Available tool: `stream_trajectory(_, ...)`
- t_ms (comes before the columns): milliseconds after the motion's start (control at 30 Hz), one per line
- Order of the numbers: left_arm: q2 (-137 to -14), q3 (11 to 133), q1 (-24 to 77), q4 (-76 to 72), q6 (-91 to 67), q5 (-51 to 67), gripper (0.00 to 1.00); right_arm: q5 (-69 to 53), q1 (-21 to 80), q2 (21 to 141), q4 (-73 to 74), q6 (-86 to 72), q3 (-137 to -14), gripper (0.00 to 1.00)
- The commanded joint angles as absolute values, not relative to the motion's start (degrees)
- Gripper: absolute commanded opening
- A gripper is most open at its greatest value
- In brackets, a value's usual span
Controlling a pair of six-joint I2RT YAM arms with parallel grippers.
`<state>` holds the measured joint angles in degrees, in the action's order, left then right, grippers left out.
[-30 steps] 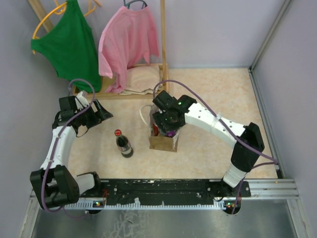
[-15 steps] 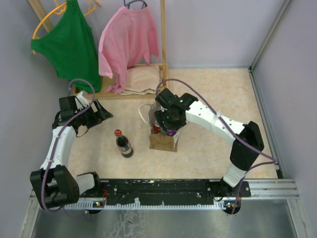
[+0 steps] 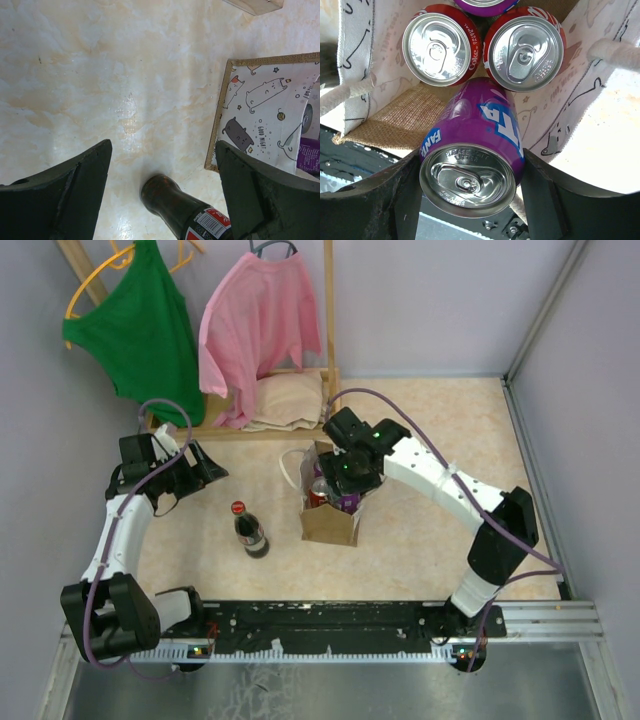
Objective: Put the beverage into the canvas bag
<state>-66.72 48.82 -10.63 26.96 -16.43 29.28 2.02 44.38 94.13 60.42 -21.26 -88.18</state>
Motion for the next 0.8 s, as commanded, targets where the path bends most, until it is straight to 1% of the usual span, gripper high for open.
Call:
stream_trajectory(0, -66.69, 49.57, -10.81, 26.28, -15.49, 30.4, 0.89, 1.86, 44.03, 91.85, 56.1, -22.19, -89.15, 0.0)
stream_trajectory(300, -66.4, 49.22, -10.86, 26.28, -15.3, 30.49, 0.89, 1.06, 44.1, 92.96, 52.67, -22.15, -83.16, 0.0)
stream_trajectory(700, -66.62, 49.24, -10.82, 26.02, -15.12, 30.47, 0.89, 1.24, 45.41, 94.28, 49.27, -22.65, -80.21, 0.0)
stream_trajectory(767, -66.58, 49.23, -10.87, 26.02, -15.12, 30.48, 0.89, 1.5, 45.9, 96.7, 49.09, -22.68, -80.01, 0.0)
